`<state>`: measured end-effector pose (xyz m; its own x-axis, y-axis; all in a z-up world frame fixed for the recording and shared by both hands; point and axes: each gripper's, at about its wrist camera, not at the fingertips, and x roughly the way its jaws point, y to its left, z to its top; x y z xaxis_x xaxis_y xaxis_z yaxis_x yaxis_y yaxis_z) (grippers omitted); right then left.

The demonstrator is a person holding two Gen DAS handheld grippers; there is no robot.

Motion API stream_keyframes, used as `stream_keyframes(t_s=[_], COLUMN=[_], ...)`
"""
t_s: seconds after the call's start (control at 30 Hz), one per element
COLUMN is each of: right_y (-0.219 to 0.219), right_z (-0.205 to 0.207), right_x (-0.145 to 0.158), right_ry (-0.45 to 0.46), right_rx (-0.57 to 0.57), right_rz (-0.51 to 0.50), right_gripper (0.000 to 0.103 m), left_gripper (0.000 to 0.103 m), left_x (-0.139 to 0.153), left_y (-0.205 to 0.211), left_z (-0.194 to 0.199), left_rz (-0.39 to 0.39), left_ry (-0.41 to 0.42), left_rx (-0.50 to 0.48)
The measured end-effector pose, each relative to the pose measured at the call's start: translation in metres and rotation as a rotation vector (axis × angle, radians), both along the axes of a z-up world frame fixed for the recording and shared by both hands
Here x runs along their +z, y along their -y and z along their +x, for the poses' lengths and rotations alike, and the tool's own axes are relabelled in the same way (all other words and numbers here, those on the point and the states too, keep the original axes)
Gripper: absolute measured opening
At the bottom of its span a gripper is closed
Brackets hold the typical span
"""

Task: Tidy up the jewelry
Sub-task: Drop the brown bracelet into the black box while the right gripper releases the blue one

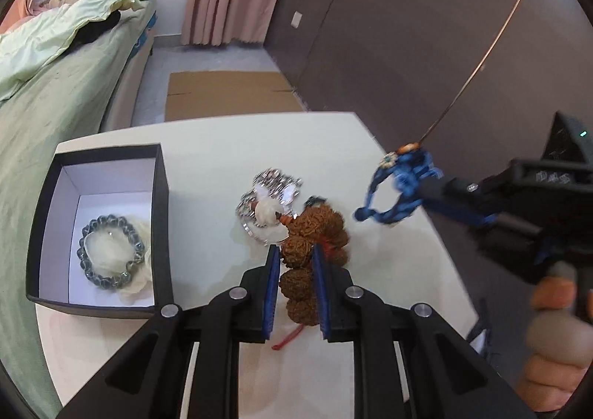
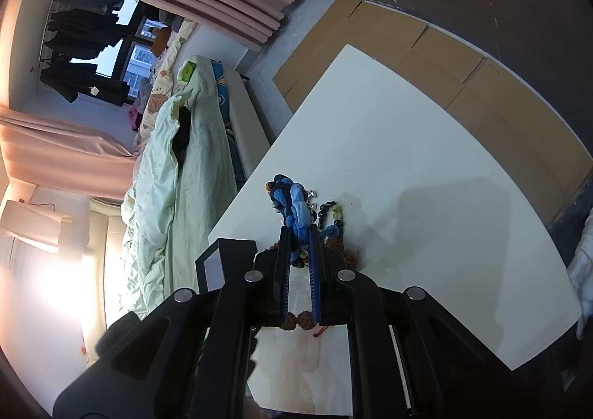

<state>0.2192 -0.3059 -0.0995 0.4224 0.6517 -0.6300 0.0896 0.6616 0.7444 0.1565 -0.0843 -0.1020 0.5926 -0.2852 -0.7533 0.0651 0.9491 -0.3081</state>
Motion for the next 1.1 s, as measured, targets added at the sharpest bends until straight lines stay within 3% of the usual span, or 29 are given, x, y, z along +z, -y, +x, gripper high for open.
stream_keyframes(t_s=[0.2,0.5,0.87,1.1], right_y=[-0.002,-0.029,-0.092,-0.136], right_z=[-0.001,-0.004,-0.014,-0.021], right_x=[0.005,0.014,0.026,0.019], right_ry=[0.023,0.071,0.133,0.118], right_rx=[-0.008,0.054,0.195,0.279], right_rz=[-0.003,0.034,0.131,0.126], right_gripper=[0.010,0.010,0.010,0.010], left_gripper=[0.016,0.016,0.016,0.016], left_x=[0.030,0.071,0.097,0.101], left_y=[-0.008,-0.048,-0.104,-0.135], left_z=[-0.010,-0.031,-0.050,-0.054], left_rz=[-0.050,-0.114,-0.111,-0.094], left_ry=[0.083,0.175,0.241,0.251], left_rx=[-0.022,0.036,0.152,0.224])
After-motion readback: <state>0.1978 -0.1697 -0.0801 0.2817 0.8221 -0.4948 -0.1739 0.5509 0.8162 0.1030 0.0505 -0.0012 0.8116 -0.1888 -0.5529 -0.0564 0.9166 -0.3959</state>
